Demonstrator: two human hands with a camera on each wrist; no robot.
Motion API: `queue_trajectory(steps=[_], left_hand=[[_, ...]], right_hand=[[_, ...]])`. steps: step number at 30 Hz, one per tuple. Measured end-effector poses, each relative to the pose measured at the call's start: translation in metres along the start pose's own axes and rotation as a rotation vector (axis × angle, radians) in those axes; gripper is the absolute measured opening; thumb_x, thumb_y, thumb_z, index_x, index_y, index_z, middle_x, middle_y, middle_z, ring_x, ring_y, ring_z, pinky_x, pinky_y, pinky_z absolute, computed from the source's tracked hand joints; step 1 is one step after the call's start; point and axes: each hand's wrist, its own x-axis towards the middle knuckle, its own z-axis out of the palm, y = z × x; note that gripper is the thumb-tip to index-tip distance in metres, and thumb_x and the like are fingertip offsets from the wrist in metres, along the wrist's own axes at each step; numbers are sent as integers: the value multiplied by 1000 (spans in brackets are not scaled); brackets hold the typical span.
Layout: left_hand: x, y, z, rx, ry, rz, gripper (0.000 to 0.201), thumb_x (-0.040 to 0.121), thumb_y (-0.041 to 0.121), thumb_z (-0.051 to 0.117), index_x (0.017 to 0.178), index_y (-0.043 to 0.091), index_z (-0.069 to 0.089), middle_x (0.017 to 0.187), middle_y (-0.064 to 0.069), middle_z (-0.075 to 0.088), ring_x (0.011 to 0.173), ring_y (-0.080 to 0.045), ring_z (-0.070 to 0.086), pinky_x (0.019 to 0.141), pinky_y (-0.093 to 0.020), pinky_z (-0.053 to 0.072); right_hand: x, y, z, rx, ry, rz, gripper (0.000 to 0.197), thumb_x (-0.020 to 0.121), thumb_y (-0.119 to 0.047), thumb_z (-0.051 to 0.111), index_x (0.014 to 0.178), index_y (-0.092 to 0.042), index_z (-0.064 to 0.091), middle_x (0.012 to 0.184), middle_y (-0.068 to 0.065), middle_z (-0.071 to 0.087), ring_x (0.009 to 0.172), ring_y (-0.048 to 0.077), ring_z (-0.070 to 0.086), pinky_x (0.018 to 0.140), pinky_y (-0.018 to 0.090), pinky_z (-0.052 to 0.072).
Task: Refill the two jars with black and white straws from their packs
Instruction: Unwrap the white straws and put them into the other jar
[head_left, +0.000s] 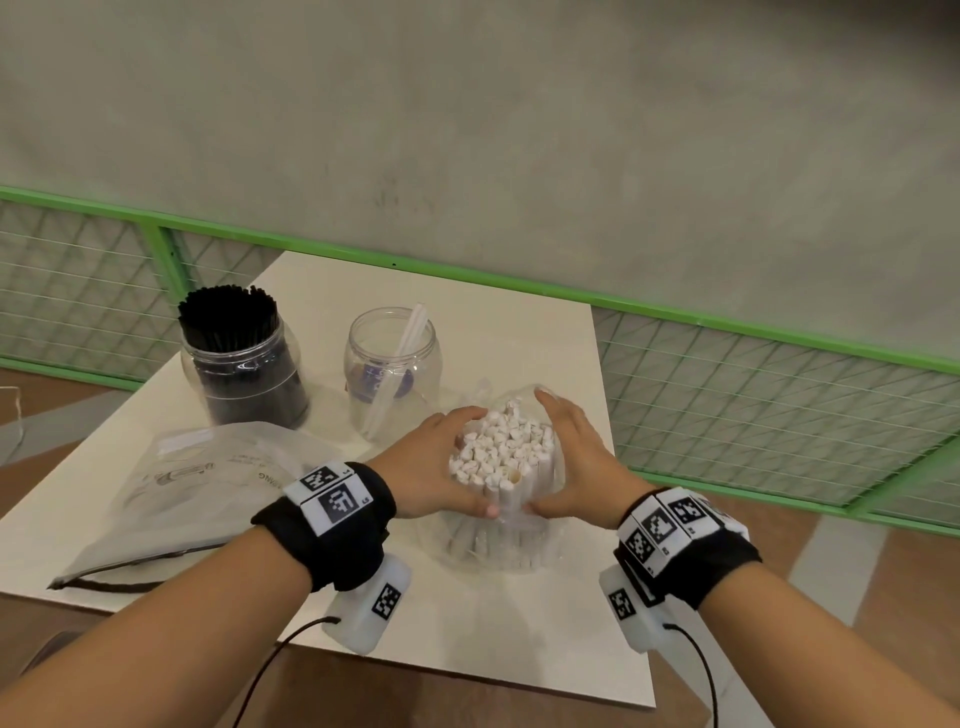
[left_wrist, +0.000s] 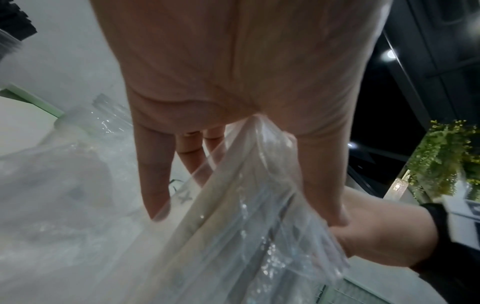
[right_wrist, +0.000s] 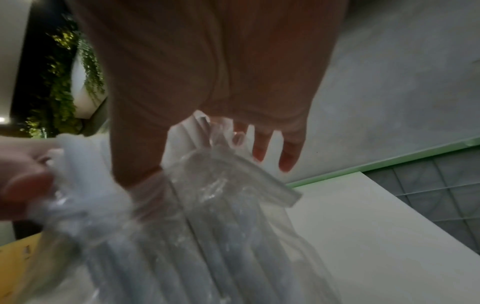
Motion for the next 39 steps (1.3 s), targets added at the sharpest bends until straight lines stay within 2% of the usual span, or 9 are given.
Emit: queue_trajectory(steps=[4,9,14,17,20,24,29,33,39], left_hand=[[2,-2,-1,2,-44,-7,127,48,43,90,146,34,10,136,1,44,116,-12,49,102,-34,41],[-1,-5,-5,-50,-61,14,127,51,36,92,147,36,9,136,7,44,121,-9,47,100,-24,39],[3,0,-6,-212,-91,-48,102,55,77,67,141,39,28,138,9,47,125,-10,47,107,-38,38],[7,4,-7,-315,-108,-150,81,64,89,41,134,46,39,138,13,48,125,-12,47,109,-41,34],[14,9,-8,-360,-78,-177,43,88,60,47,121,33,55,122,9,60,114,-13,56,100,-31,43],[19,15,-10,-419,-4,-210,25,94,33,51,106,15,64,96,4,66,82,-8,60,56,-10,45],[20,13,-8,-335,-52,-151,44,80,59,60,98,20,65,103,3,68,94,-13,64,81,-25,49],[26,9,-5,-440,71,-183,29,94,35,53,70,19,61,72,3,59,66,-11,54,56,-13,42],[25,-1,4,-634,86,-304,24,94,32,52,88,16,69,92,-10,60,86,-25,56,76,-33,44]], right_hand=[[9,-5,-1,136,-172,22,123,64,-14,87,151,-27,1,136,-5,40,124,12,44,99,17,37],[12,3,3,238,-185,43,100,54,-18,90,134,-33,32,131,-9,48,121,8,46,84,-4,34],[9,7,9,325,-194,50,87,61,-5,88,124,-37,37,122,-13,53,112,-2,51,85,0,39],[9,8,12,352,-185,46,87,60,-6,89,125,-37,40,125,-12,55,117,-2,51,98,16,44],[7,10,13,369,-170,35,88,58,-7,90,126,-36,42,128,-9,56,121,3,52,102,24,44],[3,12,14,371,-149,15,95,52,-18,93,134,-27,43,130,-7,56,123,7,52,106,36,44],[0,13,14,288,-120,-17,89,52,-23,94,126,-41,46,125,-6,53,118,5,51,102,27,43],[-6,13,14,145,-59,-31,91,54,-27,93,120,-50,35,118,-6,41,109,-6,42,90,1,31],[-15,18,17,169,-15,15,91,57,-31,92,131,-41,40,120,-9,46,115,4,47,99,18,35]])
